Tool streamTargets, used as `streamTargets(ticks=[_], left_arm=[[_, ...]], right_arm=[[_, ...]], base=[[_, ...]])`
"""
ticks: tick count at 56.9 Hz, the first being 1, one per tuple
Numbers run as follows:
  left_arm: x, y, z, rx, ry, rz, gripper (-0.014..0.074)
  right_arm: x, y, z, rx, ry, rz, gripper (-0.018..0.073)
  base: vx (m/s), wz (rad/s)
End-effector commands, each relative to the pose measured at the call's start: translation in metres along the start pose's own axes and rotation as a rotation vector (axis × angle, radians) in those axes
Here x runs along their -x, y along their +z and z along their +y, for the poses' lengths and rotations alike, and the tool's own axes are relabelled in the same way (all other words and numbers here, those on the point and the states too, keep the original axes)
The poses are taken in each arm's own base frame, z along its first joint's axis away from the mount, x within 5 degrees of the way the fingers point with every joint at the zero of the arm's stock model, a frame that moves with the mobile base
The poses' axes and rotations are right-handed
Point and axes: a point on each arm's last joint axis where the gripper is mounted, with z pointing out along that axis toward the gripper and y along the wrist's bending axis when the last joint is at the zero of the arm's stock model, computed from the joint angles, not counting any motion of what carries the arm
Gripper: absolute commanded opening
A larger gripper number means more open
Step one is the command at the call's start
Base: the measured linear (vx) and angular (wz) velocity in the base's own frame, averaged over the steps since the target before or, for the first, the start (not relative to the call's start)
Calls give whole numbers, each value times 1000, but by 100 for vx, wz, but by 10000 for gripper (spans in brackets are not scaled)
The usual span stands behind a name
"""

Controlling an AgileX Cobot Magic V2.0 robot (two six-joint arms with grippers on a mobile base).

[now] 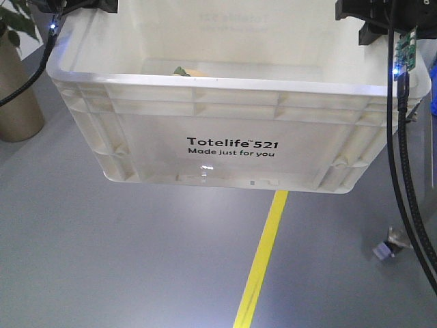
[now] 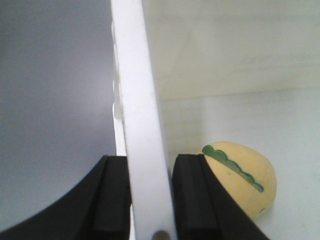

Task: Place moving items into box and shelve
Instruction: 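Keep holding the tote with both grippers as the base drives on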

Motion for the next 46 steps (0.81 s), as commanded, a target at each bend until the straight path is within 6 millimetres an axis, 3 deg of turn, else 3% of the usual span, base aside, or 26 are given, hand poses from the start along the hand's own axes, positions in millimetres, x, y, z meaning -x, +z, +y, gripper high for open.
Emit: streamTargets(ticks=[1, 46], left_arm=[[27, -46, 7, 46, 71, -252, -1], [27, -43, 7, 46, 71, -247, -1]], right_arm=[[16, -38, -21, -101, -33, -201, -5], [16, -35, -21, -104, -34, -190, -5]], base=[[60, -6], [60, -14]])
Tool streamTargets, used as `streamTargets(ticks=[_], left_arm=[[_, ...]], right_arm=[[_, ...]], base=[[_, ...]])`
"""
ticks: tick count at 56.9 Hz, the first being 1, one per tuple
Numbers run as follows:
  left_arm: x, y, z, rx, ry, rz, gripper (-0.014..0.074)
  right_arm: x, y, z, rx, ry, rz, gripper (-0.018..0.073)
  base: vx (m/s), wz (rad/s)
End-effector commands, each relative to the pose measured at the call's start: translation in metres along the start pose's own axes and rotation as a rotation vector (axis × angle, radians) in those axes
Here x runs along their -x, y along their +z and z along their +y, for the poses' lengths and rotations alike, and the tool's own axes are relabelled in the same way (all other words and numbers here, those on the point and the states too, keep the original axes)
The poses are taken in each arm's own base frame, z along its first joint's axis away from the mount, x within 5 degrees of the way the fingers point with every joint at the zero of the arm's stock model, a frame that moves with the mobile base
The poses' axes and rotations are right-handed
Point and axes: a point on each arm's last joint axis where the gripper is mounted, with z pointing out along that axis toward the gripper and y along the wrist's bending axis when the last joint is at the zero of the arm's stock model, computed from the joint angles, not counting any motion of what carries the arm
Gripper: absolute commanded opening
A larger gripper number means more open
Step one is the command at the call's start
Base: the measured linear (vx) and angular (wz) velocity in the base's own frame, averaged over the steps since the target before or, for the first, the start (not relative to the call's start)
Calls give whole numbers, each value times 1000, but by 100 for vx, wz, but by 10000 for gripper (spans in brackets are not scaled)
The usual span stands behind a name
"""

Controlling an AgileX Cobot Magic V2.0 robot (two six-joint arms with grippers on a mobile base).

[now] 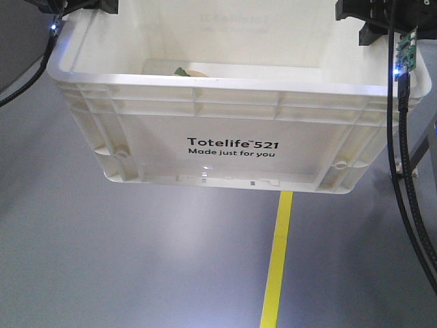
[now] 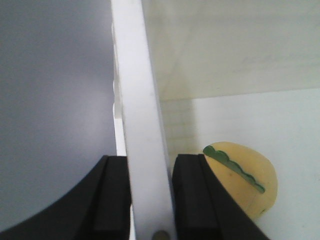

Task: Place moving items into box and shelve
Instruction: 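Keep holding the tote with both grippers as the base drives on, then carry the tote with both grippers toward the blue-bin shelves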

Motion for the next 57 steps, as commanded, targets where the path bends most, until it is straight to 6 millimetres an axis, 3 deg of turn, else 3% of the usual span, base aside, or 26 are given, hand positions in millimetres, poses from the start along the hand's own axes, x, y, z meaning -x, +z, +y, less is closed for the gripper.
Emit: streamTargets(ticks=[1, 57], left_arm=[[27, -44, 7, 46, 69, -248, -1], [27, -44, 7, 46, 69, -248, -1]], right_arm=[[16, -35, -21, -104, -34, -191, -5], [15, -35, -21, -105, -33, -186, -5]], base=[[61, -22], [64, -21]])
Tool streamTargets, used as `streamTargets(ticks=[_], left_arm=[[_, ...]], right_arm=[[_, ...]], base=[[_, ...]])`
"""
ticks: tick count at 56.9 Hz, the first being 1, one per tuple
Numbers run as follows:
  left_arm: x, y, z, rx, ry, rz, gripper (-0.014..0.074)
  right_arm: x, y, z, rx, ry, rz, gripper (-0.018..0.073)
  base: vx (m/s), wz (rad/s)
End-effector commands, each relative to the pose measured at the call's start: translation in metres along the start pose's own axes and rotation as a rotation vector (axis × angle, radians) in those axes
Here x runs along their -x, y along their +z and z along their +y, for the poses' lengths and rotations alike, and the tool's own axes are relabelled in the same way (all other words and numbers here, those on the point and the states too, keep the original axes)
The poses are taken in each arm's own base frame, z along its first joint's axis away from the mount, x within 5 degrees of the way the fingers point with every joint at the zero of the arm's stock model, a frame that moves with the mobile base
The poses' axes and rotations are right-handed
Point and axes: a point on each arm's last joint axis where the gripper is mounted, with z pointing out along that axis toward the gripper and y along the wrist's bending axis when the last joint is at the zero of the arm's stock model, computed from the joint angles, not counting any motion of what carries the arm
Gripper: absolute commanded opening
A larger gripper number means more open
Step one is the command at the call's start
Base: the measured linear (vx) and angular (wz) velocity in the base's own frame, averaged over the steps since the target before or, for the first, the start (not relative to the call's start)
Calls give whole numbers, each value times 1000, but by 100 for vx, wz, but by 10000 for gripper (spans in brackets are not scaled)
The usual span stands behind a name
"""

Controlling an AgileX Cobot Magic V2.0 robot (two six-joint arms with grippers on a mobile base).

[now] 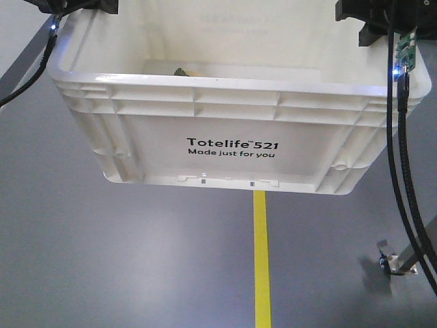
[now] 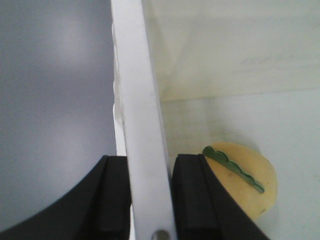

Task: Place moving items into box and shelve
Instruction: 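Carry the tote with both grippers toward the blue-bin shelves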

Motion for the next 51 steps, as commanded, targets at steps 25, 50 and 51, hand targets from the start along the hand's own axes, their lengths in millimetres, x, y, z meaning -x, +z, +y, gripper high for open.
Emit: streamTargets(ticks=[25, 50, 51], left_arm=[[27, -44, 7, 46, 69, -248, -1], [27, -44, 7, 46, 69, -248, -1], [27, -44, 7, 46, 69, -248, -1]], right_arm=[[16, -35, -21, -105, -34, -189, -5], [16, -35, -21, -104, -35, -196, -5], [16, -35, -21, -103, -35, -196, -5]], base=[[67, -22], [67, -19], [65, -30]])
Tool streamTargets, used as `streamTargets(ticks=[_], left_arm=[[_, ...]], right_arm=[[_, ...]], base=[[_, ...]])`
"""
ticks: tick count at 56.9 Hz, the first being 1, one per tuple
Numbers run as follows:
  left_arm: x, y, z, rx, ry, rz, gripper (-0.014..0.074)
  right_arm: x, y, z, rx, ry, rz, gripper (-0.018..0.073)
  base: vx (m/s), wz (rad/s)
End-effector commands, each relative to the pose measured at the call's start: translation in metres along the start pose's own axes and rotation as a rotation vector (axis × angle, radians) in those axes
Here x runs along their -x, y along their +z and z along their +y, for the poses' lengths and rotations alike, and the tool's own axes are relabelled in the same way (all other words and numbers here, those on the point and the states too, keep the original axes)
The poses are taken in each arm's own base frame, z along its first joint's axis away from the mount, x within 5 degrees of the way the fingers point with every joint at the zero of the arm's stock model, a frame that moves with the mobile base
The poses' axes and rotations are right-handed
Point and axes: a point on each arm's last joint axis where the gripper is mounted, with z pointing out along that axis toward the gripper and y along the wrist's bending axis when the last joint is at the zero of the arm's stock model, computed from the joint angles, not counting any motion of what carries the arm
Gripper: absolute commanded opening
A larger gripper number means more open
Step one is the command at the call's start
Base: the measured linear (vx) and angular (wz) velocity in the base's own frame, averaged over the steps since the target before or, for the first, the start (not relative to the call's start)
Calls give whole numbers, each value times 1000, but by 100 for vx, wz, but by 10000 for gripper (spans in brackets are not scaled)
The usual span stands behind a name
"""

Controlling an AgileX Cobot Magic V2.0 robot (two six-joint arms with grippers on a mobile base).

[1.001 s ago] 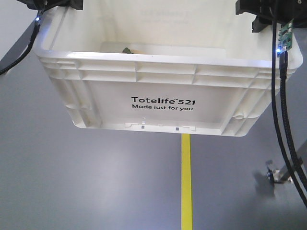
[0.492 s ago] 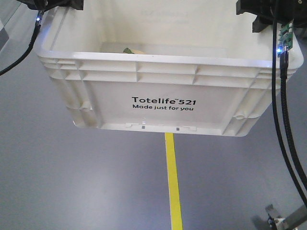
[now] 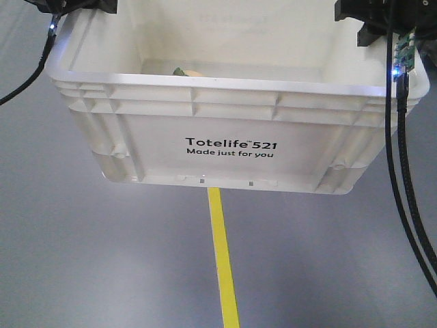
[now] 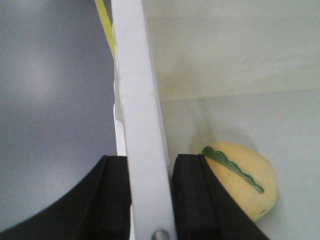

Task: Place moving items into box and shelve
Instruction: 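Carry the tote with both grippers toward the blue-bin shelves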

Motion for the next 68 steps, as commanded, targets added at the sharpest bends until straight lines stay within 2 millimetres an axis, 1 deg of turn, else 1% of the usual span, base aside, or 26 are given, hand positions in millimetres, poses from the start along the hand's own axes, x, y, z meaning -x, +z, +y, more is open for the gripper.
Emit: streamTargets(ticks=[1, 24, 68], left_arm=[[27, -44, 7, 44, 66, -247, -1], [27, -44, 7, 44, 66, -247, -1], [27, -44, 7, 44, 66, -247, -1]], right_arm=[[16, -35, -21, -108, -37, -197, -5], [16, -35, -21, -107, -37, -197, -5], [16, -35, -21, -108, -37, -196, -5]], base=[[65, -32], [61, -43], [53, -59]])
